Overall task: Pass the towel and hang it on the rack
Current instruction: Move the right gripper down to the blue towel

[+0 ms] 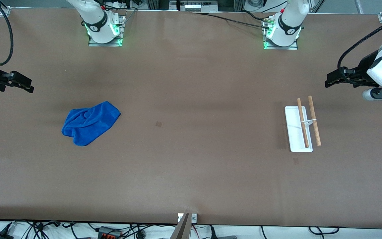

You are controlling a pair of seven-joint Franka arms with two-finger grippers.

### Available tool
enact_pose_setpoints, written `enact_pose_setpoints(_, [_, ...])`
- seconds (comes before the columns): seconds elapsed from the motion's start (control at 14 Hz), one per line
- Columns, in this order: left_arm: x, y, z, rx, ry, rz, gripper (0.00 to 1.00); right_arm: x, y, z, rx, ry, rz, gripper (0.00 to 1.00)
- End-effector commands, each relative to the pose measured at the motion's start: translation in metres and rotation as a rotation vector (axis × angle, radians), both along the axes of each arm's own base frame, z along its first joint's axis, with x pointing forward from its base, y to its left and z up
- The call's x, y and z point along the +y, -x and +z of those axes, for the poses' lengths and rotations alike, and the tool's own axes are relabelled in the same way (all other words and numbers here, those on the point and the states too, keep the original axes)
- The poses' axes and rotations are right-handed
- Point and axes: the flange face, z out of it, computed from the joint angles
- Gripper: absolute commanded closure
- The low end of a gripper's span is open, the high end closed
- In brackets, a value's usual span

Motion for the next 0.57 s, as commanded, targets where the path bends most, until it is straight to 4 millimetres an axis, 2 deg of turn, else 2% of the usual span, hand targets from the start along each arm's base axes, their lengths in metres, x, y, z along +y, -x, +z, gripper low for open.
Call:
enact_pose_setpoints(0.0, [0.001, 0.002, 0.003, -0.002, 0.007, -0.015, 0.0, 0.006, -0.018, -0.03, 0.037, 0.0, 0.017, 0.0])
enact_pose_setpoints(0.21, [0.003, 0.002, 0.002, 0.0, 0.012, -0.012, 0.0, 0.005, -0.039, -0.088, 0.108, 0.0, 0.02, 0.0])
enact_pose_setpoints(0.36, [0.004, 0.002, 0.002, 0.001, 0.012, -0.011, 0.0, 0.001, -0.048, -0.113, 0.123, 0.003, 0.008, 0.0])
enact_pose_setpoints(0.5, [0.003, 0.001, -0.002, 0.007, 0.008, -0.014, 0.0, -0.006, -0.058, -0.155, 0.169, 0.005, -0.005, 0.0])
